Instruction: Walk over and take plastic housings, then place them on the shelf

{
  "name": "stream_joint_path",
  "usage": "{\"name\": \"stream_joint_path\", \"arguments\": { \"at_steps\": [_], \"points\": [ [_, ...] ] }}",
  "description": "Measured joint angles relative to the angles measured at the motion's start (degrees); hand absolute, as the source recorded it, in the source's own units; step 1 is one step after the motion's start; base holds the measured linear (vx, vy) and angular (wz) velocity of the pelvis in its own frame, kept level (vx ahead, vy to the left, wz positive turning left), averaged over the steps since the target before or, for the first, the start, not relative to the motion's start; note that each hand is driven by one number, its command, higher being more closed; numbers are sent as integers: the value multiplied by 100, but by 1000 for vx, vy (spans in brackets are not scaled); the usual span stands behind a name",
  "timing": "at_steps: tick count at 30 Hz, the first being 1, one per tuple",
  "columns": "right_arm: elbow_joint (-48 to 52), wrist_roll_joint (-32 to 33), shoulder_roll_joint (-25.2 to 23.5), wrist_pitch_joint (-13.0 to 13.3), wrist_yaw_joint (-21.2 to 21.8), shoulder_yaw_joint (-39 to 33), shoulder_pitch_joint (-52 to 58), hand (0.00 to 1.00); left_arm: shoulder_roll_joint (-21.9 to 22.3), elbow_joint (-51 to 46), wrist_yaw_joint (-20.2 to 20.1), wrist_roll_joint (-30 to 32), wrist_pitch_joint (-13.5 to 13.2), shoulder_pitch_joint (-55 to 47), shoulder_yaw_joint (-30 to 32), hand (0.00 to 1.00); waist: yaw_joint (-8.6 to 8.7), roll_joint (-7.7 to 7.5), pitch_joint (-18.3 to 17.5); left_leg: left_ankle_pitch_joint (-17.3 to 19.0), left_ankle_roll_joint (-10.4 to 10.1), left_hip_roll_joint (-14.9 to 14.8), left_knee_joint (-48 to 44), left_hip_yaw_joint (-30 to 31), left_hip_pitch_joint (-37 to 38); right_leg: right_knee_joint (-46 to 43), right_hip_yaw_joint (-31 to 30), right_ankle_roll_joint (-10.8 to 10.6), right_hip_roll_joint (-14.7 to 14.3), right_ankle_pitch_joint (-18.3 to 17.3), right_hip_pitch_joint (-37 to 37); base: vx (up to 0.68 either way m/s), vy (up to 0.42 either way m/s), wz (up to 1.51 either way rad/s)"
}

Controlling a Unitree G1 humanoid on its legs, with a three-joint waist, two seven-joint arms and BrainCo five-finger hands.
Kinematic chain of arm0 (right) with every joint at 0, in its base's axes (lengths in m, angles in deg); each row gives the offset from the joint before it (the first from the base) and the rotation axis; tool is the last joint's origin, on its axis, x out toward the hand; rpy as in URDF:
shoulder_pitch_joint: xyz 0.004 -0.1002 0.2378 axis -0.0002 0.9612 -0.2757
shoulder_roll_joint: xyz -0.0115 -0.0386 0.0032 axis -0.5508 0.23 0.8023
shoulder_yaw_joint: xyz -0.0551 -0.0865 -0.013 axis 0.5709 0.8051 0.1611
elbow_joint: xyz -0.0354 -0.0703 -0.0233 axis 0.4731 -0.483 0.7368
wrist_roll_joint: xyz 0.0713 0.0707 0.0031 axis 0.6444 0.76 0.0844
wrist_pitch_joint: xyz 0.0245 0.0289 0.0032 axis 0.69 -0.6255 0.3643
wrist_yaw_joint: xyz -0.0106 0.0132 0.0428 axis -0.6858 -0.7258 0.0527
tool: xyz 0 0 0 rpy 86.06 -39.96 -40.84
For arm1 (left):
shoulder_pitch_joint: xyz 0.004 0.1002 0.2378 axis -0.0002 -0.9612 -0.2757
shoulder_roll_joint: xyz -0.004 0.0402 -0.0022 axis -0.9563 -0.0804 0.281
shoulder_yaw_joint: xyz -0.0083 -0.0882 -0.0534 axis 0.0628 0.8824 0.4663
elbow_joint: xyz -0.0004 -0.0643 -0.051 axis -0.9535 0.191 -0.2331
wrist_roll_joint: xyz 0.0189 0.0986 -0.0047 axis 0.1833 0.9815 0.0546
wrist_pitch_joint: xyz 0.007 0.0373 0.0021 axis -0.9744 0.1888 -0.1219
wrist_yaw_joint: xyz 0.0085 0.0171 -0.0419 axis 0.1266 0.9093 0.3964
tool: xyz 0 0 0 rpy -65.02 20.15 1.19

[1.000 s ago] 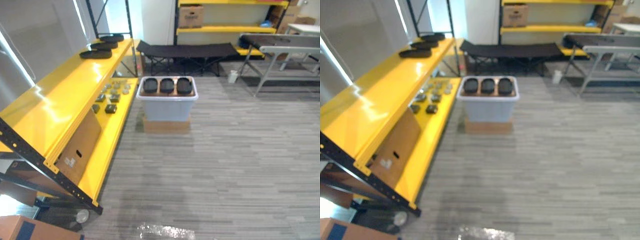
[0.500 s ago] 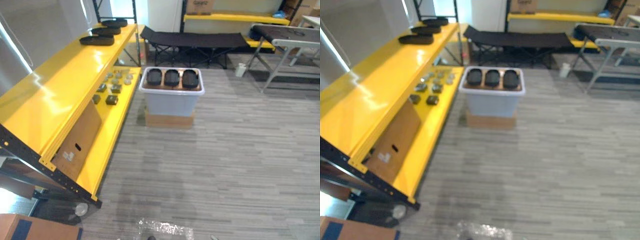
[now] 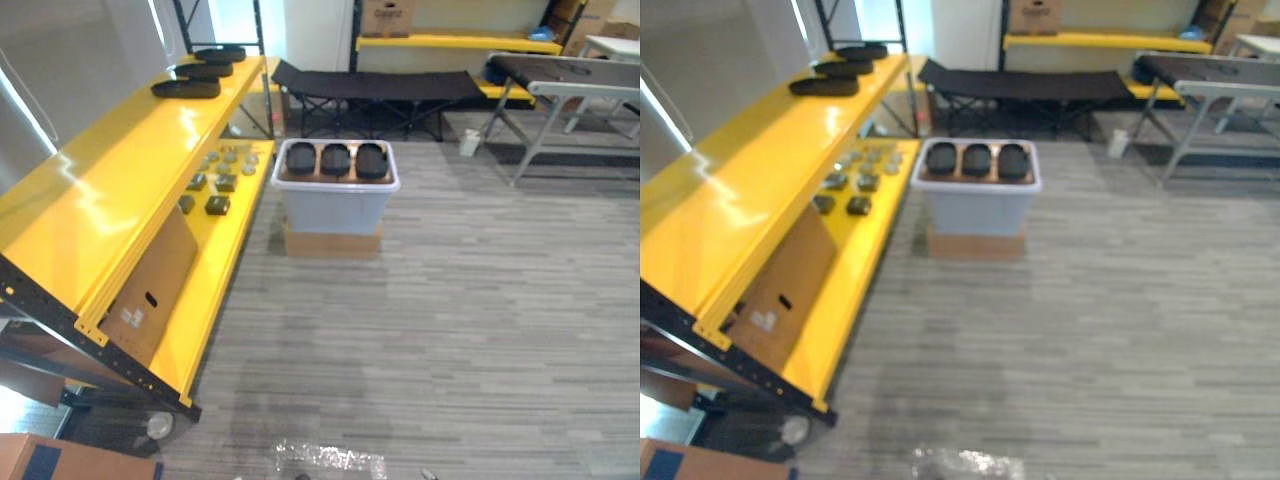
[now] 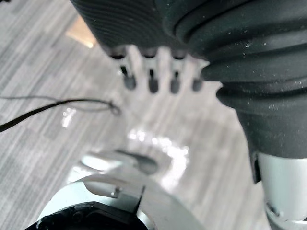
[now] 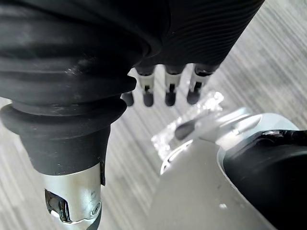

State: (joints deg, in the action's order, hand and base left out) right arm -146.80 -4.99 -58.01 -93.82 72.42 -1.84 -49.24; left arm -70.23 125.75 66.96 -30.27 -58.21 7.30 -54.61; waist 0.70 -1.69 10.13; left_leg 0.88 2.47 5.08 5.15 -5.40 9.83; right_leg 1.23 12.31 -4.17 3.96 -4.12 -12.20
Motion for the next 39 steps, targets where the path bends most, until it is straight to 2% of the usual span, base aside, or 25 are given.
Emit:
{"name": "stream_joint_path", "arguments": {
  "at_steps": [6,9,10,12,13,14,16,19,20,21,22,24,25,26,27,28,29,31,33,34,35,36,37,38,39],
  "points": [
    [-2,378,-36,132,-142,3,31,0,-4,-2,-13,-9,-5,-5,72,0,-4,-53,26,66,43,-20,-2,-158,6,-106,-163,35,-14,-5,91,59,-11,-13],
    [11,383,-86,244,-137,-43,31,0,-10,-2,-15,16,-33,11,114,0,4,-85,110,164,73,-49,-3,-365,20,-856,-310,-34,36,-268,470,30,8,-40],
    [28,383,-101,284,-76,-114,27,0,-9,-3,-14,37,-65,25,107,0,15,-83,155,198,96,-75,-4,-379,33,-1328,-301,-138,61,-348,715,16,15,-27],
    [55,383,-116,371,63,-237,50,0,-15,-32,-15,179,-75,141,91,0,37,-23,272,221,165,-173,-17,-355,141,-2109,-271,-97,63,-492,1118,44,34,-3],
    [57,382,-131,380,140,-283,96,0,-43,-57,-18,200,-72,158,91,0,44,-35,301,254,144,-183,-34,-318,150,-2162,-283,-12,66,-546,1187,77,36,12],
    [52,374,-195,396,267,-316,175,0,-109,-63,-46,240,-66,194,94,0,26,-131,344,299,121,-214,-35,-283,199,-2159,-305,64,68,-592,1317,60,13,12],
    [51,235,-258,378,446,-403,307,0,-149,-47,-64,312,-20,236,115,0,33,-178,361,362,77,-354,-37,-244,256,-2145,-317,58,-6,-584,1588,92,-19,12],
    [92,-79,-349,308,640,-497,538,0,-91,-68,-65,383,-1,354,368,0,77,-159,364,503,-134,-591,-68,-112,377,-2050,-318,-25,-100,-483,1959,170,-67,24],
    [110,-132,-441,276,672,-514,635,0,-55,-105,-64,366,2,330,523,0,65,-169,364,691,-242,-627,-310,-123,406,-2021,-320,-28,-81,-436,2018,188,-79,3],
    [144,-136,-468,244,715,-504,706,0,-18,-146,-64,357,2,301,629,0,67,-168,362,876,-309,-635,-539,-127,429,-2001,-322,62,-48,-358,2018,351,-151,3],
    [147,-132,-489,209,762,-506,737,0,25,-272,-52,263,2,285,736,0,68,-169,357,1214,-400,-632,-847,-115,440,-1980,-320,137,31,-247,2026,306,-146,2],
    [154,-133,-468,165,751,-508,736,0,59,-404,-24,99,4,285,780,0,65,-152,329,1551,-508,-660,-1116,-93,421,-1998,-297,195,58,-198,2021,336,-204,7],
    [195,-126,-307,64,791,-524,802,0,307,-525,46,-105,6,194,1000,0,86,83,166,1851,-719,-981,-1631,-93,333,-2111,-140,372,-170,-295,1959,393,-240,13],
    [235,-130,-243,64,741,-525,799,0,425,-599,56,-160,3,193,1139,0,90,130,109,1926,-807,-1073,-2246,-133,36,-2087,-118,410,-251,-399,1911,463,-308,19],
    [315,-130,-161,71,641,-517,700,0,566,-723,48,-300,1,236,1380,0,80,233,108,1840,-897,-1432,-4006,-225,-781,-1910,-31,457,-374,-480,1733,392,-250,22],
    [380,-138,-52,113,581,-535,633,0,725,-800,42,-332,-2,302,1475,0,75,382,197,1833,-910,-1886,-5209,-500,-1319,-1558,51,476,-572,-404,1295,382,-259,22],
    [355,-173,-5,139,537,-550,577,0,743,-813,42,-332,-6,321,1468,0,35,430,253,1836,-907,-1966,-5415,-590,-1424,-1413,112,576,-609,-310,1037,420,-211,22],
    [255,-176,97,266,484,-564,423,0,737,-826,39,-335,-7,354,1365,0,-9,413,305,1863,-861,-1796,-5113,-720,-1594,-1121,143,614,-555,-283,461,375,-134,10],
    [261,-177,99,414,483,-570,-43,0,750,-878,-30,-317,-47,357,1353,0,-106,421,316,1742,-869,-1192,-3835,-743,-1967,-761,62,608,-398,-284,10,416,-52,-16],
    [259,-176,91,455,478,-574,-157,0,750,-894,-52,-288,-70,356,1360,0,-156,426,319,1580,-839,-1049,-3397,-720,-2071,-708,18,607,-370,-283,-18,413,48,-32],
    [289,-173,84,479,441,-619,-321,0,737,-902,-57,-207,-110,352,1376,0,-249,448,338,1097,-820,-812,-2530,-626,-2257,-612,-46,586,-345,-296,-104,331,106,-41],
    [373,-159,34,487,386,-633,-378,0,721,-839,-57,-132,-112,297,1401,0,-388,469,352,622,-820,-720,-1811,-609,-2298,-509,-157,461,-362,-381,-285,331,106,-42],
    [408,-150,26,483,383,-622,-378,0,728,-816,-59,-8,-110,246,1398,0,-431,502,369,450,-833,-739,-1591,-611,-2289,-468,-207,422,-395,-442,-403,346,181,-53],
    [430,-119,-24,483,380,-597,-359,0,732,-755,-62,80,-102,108,1432,0,-506,472,372,-23,-584,-778,-1690,-640,-2255,-473,-337,371,-396,-686,-626,365,207,-42],
    [444,-94,-91,473,383,-494,-420,0,670,-737,-67,258,-106,5,1451,0,-507,363,389,-234,-379,-666,-1812,-706,-2215,-601,-417,378,-264,-946,-720,443,236,-32]
  ]
}}
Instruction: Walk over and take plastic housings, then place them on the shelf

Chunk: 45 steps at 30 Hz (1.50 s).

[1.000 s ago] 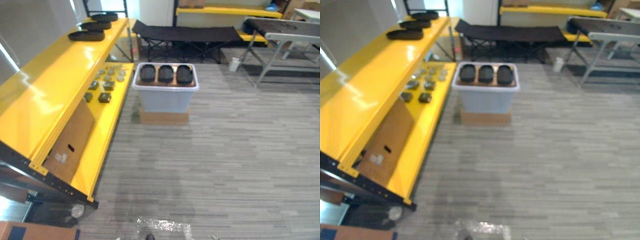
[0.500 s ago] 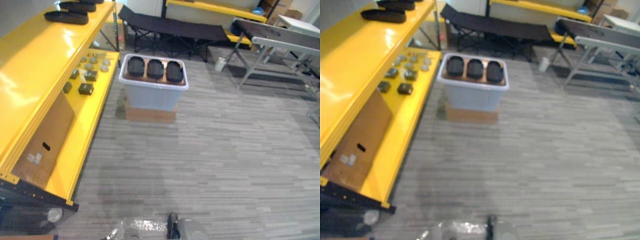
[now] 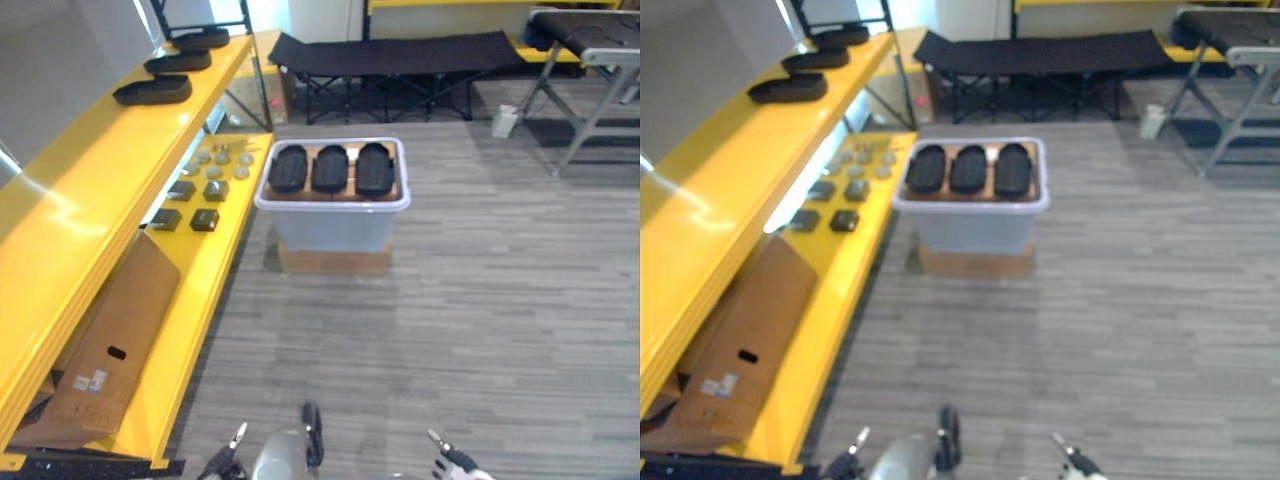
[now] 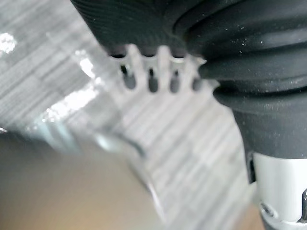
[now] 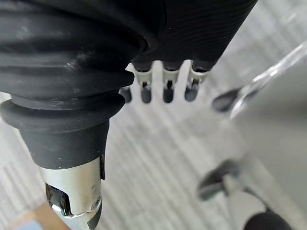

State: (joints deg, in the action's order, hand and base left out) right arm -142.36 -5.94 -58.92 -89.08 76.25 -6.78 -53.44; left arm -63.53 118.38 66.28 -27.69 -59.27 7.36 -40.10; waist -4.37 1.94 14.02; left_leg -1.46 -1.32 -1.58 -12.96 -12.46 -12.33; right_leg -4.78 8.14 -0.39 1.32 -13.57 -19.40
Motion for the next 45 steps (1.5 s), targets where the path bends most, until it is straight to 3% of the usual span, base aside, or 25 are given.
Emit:
{"name": "stream_joint_path", "arguments": {
  "at_steps": [1,2,3,4,5,6,7,9,12,13,17,22,24,26,29,31,32,37,39,45],
  "points": [
    [1,18,-44,-9,4,4,-20,0,-81,1,-2,66,-3,-8,7,0,0,-139,28,22,30,93,-29,-84,29,-86,-54,27,99,-159,25,383,167,8],
    [-1,18,-63,-13,10,10,-65,0,-215,38,2,172,-5,27,-20,0,41,-387,63,160,238,281,-155,-124,16,-315,-63,73,299,-280,64,357,146,12],
    [-33,18,-51,-15,6,23,-74,0,-258,82,1,210,-25,77,-52,0,34,-469,85,238,466,374,-168,-173,30,-811,-95,130,387,-331,280,430,189,8],
    [-46,18,-54,-18,12,103,-114,0,-264,147,12,250,-49,110,-66,0,46,-446,80,305,595,378,-107,-204,109,-1734,-142,-77,454,-224,709,282,132,-8],
    [-55,18,-45,-20,14,118,-125,0,-268,152,12,269,-50,112,-74,0,55,-440,83,319,616,378,-70,-210,152,-1989,-143,-172,478,-167,837,299,153,-5],
    [-113,-22,-105,-42,22,157,-141,0,-317,162,19,295,-81,124,-168,0,69,-440,121,351,658,420,167,-168,464,-3139,-152,-693,603,103,1313,363,187,15],
    [-139,-109,-177,-2,28,101,-90,0,-405,165,27,311,-170,136,-441,0,146,-428,177,409,638,458,364,-79,936,-3767,20,-665,778,-63,1535,363,187,18],
    [-147,-224,-131,0,41,123,-92,0,-451,163,29,304,-242,186,-607,0,197,-375,203,498,597,450,491,-61,1349,-3547,241,-648,875,-237,1628,364,122,15],
    [-139,-270,-141,27,13,145,-101,0,-444,146,23,110,-300,544,-627,0,223,-356,180,675,497,408,637,58,1677,-2173,287,-665,845,-251,1889,261,25,18],
    [-124,-254,-139,27,15,74,-115,0,-417,147,18,87,-363,761,-626,0,237,-334,175,759,506,360,648,105,1732,-1566,224,-687,848,-51,2183,250,-33,16],
    [-64,-270,-139,28,16,-14,-101,0,-281,131,27,-69,-382,804,-507,0,270,-301,148,1081,326,178,543,104,1987,-982,229,-565,712,753,2481,248,-65,-1],
    [-66,-293,-189,-87,-11,-29,-50,0,-82,137,86,-106,-278,697,-483,0,298,-308,-55,1698,-39,98,-72,385,1988,-745,304,-253,446,1070,2257,384,-232,25],
    [-60,-283,-104,-193,-89,-162,-7,0,122,165,127,-98,-226,653,-276,0,315,-40,-177,1977,-347,-332,-1462,387,1461,-540,559,-106,206,1132,1879,371,-289,47],
    [-72,-289,4,-260,-184,-253,49,0,241,187,172,-121,-238,608,-252,0,263,144,-203,1990,-375,-591,-2026,274,1242,-226,666,-69,89,1113,1424,293,-182,34],
    [-162,-298,32,-257,-256,-291,75,0,220,197,168,-83,-225,620,-394,0,276,163,-214,1904,-479,-639,-1191,206,1216,97,779,-55,205,1092,959,205,-97,13],
    [-181,-277,50,-233,-276,-289,84,0,218,197,165,-22,-208,629,-397,0,284,177,-218,1460,-484,-688,-423,100,1193,173,779,-147,250,1034,915,137,32,-11],
    [-147,-258,94,-232,-332,-288,103,0,214,209,170,8,-186,631,-403,0,299,191,-227,861,-335,-702,-208,80,1197,149,747,-243,259,969,914,95,108,-9],
    [-196,-264,-178,-208,-455,-306,302,0,-207,366,190,377,-142,755,-652,0,346,-390,-367,436,-129,-136,1007,-79,1633,139,714,-482,724,887,1053,100,113,1],
    [-214,-309,-218,-150,-412,-306,346,0,-280,366,195,374,-143,781,-856,0,362,-465,-376,359,-78,-12,1214,-104,1727,185,709,-526,775,902,1042,142,83,1],
    [-247,32,-216,14,-348,-274,403,0,-369,372,186,611,-161,788,-1264,0,370,-432,-376,346,-60,156,1438,-79,1905,258,735,-597,895,951,923,114,66,3]
  ]
}}
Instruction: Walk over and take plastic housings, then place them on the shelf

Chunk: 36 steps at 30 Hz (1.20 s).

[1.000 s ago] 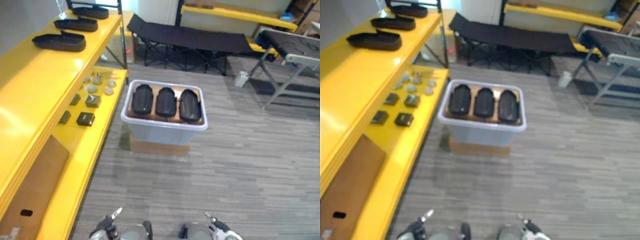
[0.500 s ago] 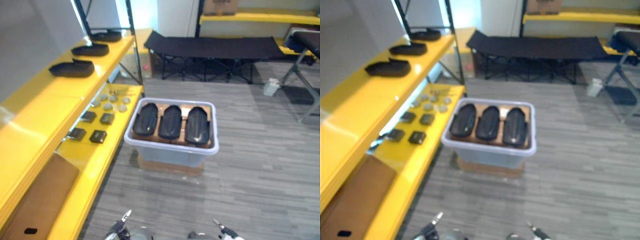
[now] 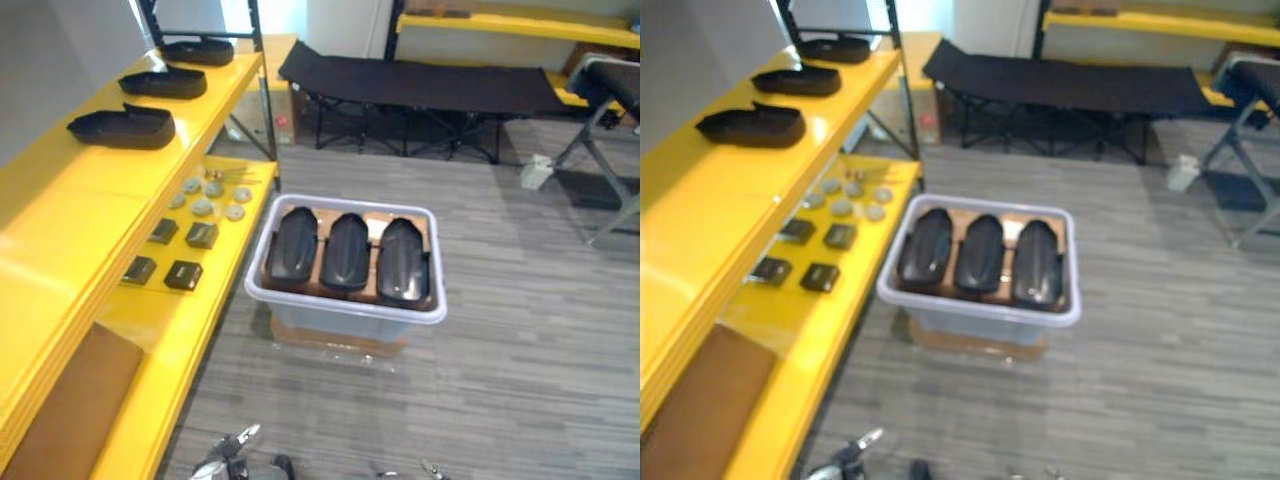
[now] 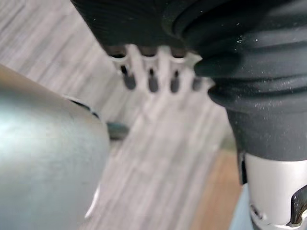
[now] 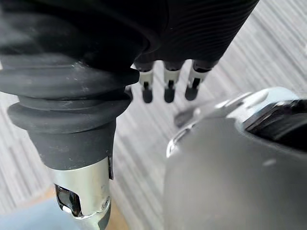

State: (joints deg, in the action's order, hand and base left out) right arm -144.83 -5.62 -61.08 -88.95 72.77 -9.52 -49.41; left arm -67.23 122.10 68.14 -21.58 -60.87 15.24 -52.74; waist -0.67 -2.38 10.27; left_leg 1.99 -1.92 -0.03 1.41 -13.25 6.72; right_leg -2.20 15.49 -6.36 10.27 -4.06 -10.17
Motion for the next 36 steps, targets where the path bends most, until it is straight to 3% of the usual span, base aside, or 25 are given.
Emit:
{"name": "stream_joint_path", "arguments": {
  "at_steps": [5,7,10,17,19,21,23,36],
  "points": [
    [-44,461,-4,136,-14,144,-23,0,-25,35,-30,244,-4,8,-162,0,13,-7,-15,-30,-11,-29,164,-126,145,-5,-63,6,-57,4,-5,33,-8,-10],
    [-74,481,-2,220,-7,191,-26,0,-35,64,-30,255,-11,9,-218,0,16,-5,-17,-51,-21,-20,248,-206,234,-3,-164,7,-76,5,-3,-11,-3,-27],
    [-74,379,-15,439,5,362,-22,0,-66,189,-43,261,-76,12,-285,0,159,-33,-22,-102,13,-12,311,-233,268,-4,-166,8,-74,6,5,-42,-12,-7],
    [-63,321,68,718,5,780,-6,0,-70,191,-28,279,-116,20,-486,0,156,-34,-12,-221,49,35,368,-202,317,-41,-151,-20,-24,-27,-9,-89,-5,1],
    [-64,271,63,855,-7,800,-13,0,-71,178,-8,387,-120,25,-507,0,152,-32,-11,-256,68,49,372,-147,316,-75,-123,-34,-4,-82,-1,-89,9,13],
    [50,154,69,1234,-64,1048,-7,0,-72,151,3,439,-121,25,-654,0,151,-24,-15,-276,86,73,373,-126,316,-131,-117,-60,27,-145,15,-80,30,5],
    [291,187,39,1349,-147,1234,-4,0,-73,136,3,446,-123,19,-661,0,151,-25,-14,-280,93,89,373,-125,306,-141,-121,-80,44,-149,26,-43,47,1],
    [695,160,-148,1319,-156,1400,-92,0,-91,-72,90,646,-295,-62,-682,0,132,-131,-2,-232,107,154,353,-142,157,-17,-149,-129,66,-13,53,64,22,1]
  ]
}}
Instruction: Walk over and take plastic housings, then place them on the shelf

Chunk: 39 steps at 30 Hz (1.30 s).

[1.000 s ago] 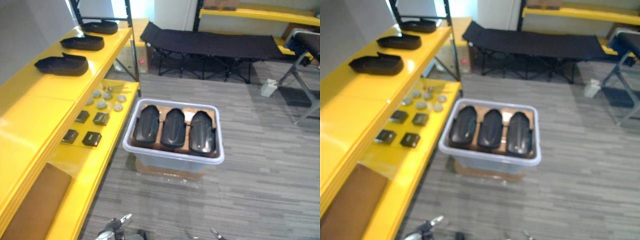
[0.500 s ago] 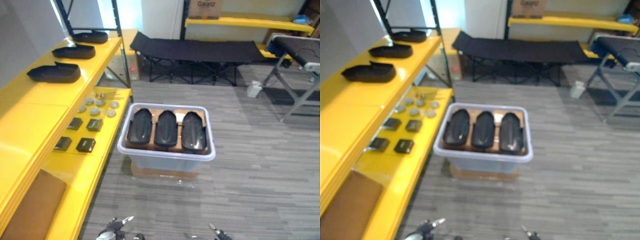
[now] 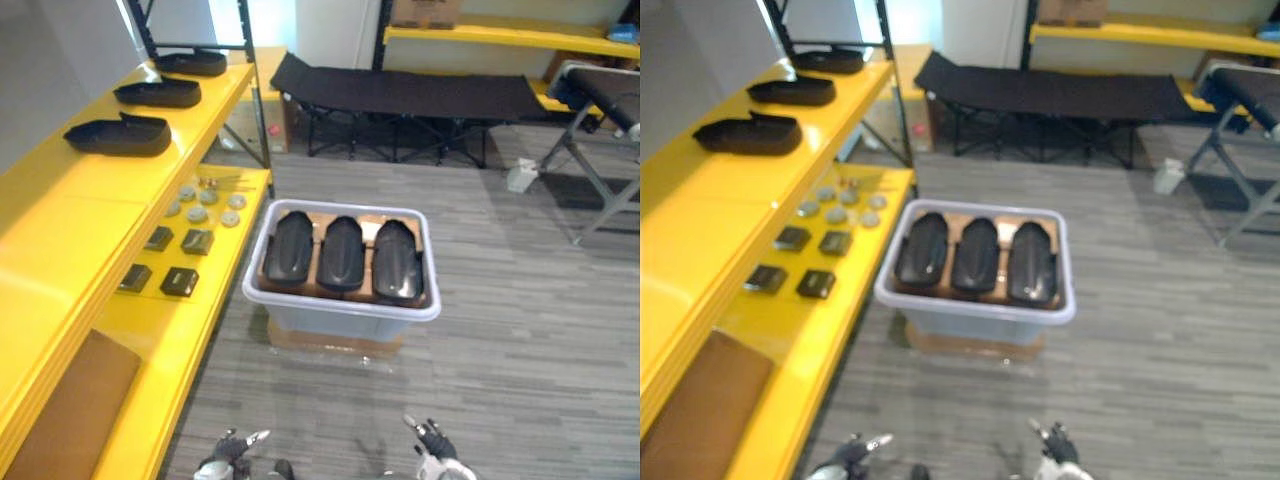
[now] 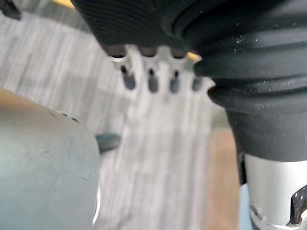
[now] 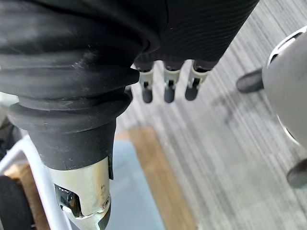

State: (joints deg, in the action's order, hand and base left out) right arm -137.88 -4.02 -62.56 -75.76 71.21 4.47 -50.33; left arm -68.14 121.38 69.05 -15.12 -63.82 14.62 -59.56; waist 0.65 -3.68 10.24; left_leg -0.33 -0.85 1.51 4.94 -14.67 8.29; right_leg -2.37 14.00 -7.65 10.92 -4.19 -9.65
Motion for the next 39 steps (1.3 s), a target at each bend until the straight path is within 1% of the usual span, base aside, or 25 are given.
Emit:
{"name": "stream_joint_path", "arguments": {
  "at_steps": [2,5,7,8,9,11,13,14,16,18,19,21,23,25,26,28,29,30,32,34,35,36,37,38,39],
  "points": [
    [-22,4,1,0,-7,4,16,0,-1,10,12,-89,-4,-11,50,0,-3,-15,9,19,-27,-19,-14,-26,79,19,-13,28,-16,16,-68,41,-8,-9],
    [-146,10,5,-8,2,129,-4,0,-21,14,213,-800,14,-116,244,0,1,-31,16,166,-38,-83,-152,-81,69,14,-67,34,-35,14,-59,0,-8,-12],
    [-280,35,-7,-84,11,136,-9,0,-27,-7,258,-1192,5,-123,572,0,-34,-48,113,750,-85,-306,-1395,-61,-483,-18,-61,60,-62,5,-65,-39,-26,-2],
    [-277,37,87,-108,18,102,-40,0,8,-90,258,-1338,-7,-157,789,0,-58,95,199,1189,-161,-617,-2469,2,-951,-17,-59,102,-234,-23,-94,-75,-11,-2],
    [-280,35,190,-110,21,103,-47,0,36,-167,252,-1361,-36,-176,903,0,-103,251,307,1383,-231,-867,-3283,40,-1257,-13,-71,159,-401,-60,-175,-114,9,0],
    [-359,3,272,-130,14,23,-2,0,17,-170,245,-1356,-68,-234,946,0,-169,310,356,1375,-250,-962,-3546,129,-1344,-16,-92,168,-422,-69,-261,-78,44,6],
    [-411,-69,292,-138,3,-149,11,0,19,-164,217,-1313,-58,-293,949,0,-167,328,346,1374,-247,-819,-2923,185,-1145,-22,-10,161,-385,-82,-213,-58,15,20],
    [-455,-71,273,-146,-2,-248,12,0,12,-169,199,-1279,-58,-297,968,0,-174,280,357,1180,-130,-688,-2445,176,-1007,-32,13,147,-292,-72,-115,-78,-1,17],
    [-447,-75,305,-214,-10,-309,24,0,17,-151,191,-1088,-53,-340,978,0,-179,238,353,636,-35,-371,-1470,164,-698,-10,20,101,-143,-17,-5,-113,-16,11],
    [-449,-82,357,-215,-13,-325,31,0,57,-136,185,-1038,-43,-429,957,0,-150,286,336,430,-14,-270,-1065,165,-557,-28,21,81,-87,-24,65,-51,4,6],
    [-453,-119,387,-215,-14,-429,53,0,107,-93,179,-923,-51,-461,944,0,-139,353,305,242,-9,-196,-696,176,-474,-53,33,74,-55,-29,162,-12,22,5],
    [-452,-239,386,-194,-5,-517,77,0,134,-68,173,-877,-83,-492,939,0,-139,391,285,126,36,-126,-405,208,-417,-103,85,56,-14,-64,242,16,39,10],
    [-449,-277,345,-123,10,-517,121,0,45,-59,195,-882,-93,-475,926,0,-134,313,256,128,57,-20,-283,321,-434,-359,168,-16,74,-247,399,58,42,24],
    [-450,-359,282,-73,3,-513,147,0,-64,-68,240,-887,-94,-477,874,0,-139,153,238,170,118,93,-249,333,-411,-775,193,-234,271,-455,521,121,55,22],
    [-452,-478,265,22,4,-504,143,0,-96,-66,245,-889,-88,-477,826,0,-131,77,259,167,133,129,-232,397,-355,-1255,172,-318,375,-502,622,180,43,22],
    [-402,-501,253,254,9,-496,86,0,-139,-71,253,-888,-73,-453,649,0,-69,183,264,135,218,20,-246,540,-264,-2010,149,-422,443,-411,936,162,37,33],
    [-304,-503,228,385,7,-394,112,0,-149,-152,252,-892,-72,-438,645,0,-20,200,277,135,211,-94,-247,595,-232,-1898,164,-120,377,-565,970,120,35,31],
    [-140,-506,160,510,-2,-218,111,0,-221,-174,244,-903,-93,-431,656,0,-17,77,249,153,184,-127,-237,620,-221,-1611,156,-65,390,-586,1019,188,25,22],
    [47,-518,36,562,-15,-91,4,0,-284,-171,242,-946,-102,-417,659,0,-22,-25,250,210,94,-205,-255,608,-182,-1166,155,-68,361,-485,1131,175,-46,1],
    [192,-636,-20,579,-31,39,-21,0,-291,-168,238,-949,-96,-431,659,0,-28,-57,247,299,-44,-238,-305,573,-102,-849,110,-5,288,175,1186,139,-62,-4],
    [193,-736,-57,581,-28,137,6,0,-338,-146,237,-947,-91,-446,667,0,-35,-170,276,383,-149,-183,-345,557,15,-861,37,57,295,542,1167,116,-117,-25],
    [202,-742,-23,585,-21,229,8,0,-268,-141,237,-936,-74,-482,668,0,-146,-72,248,455,-240,-287,-373,462,64,-765,-36,43,180,442,1107,110,-127,-35],
    [239,-749,-8,603,-22,275,2,0,-223,-140,239,-935,-71,-490,680,0,-159,-66,221,491,-269,-347,-397,443,60,-659,-29,44,106,443,1071,117,-124,-39],
    [283,-811,16,685,-44,391,-32,0,-176,-137,246,-930,-67,-485,683,0,-146,35,269,545,-331,-451,-457,441,47,-432,-4,58,-2,436,968,95,-84,-14],
    [325,-906,26,698,-81,429,-34,0,-152,-128,250,-935,-64,-484,682,0,-136,78,294,561,-354,-499,-463,439,43,-361,5,73,-59,446,942,116,-157,-7]
  ]
}}
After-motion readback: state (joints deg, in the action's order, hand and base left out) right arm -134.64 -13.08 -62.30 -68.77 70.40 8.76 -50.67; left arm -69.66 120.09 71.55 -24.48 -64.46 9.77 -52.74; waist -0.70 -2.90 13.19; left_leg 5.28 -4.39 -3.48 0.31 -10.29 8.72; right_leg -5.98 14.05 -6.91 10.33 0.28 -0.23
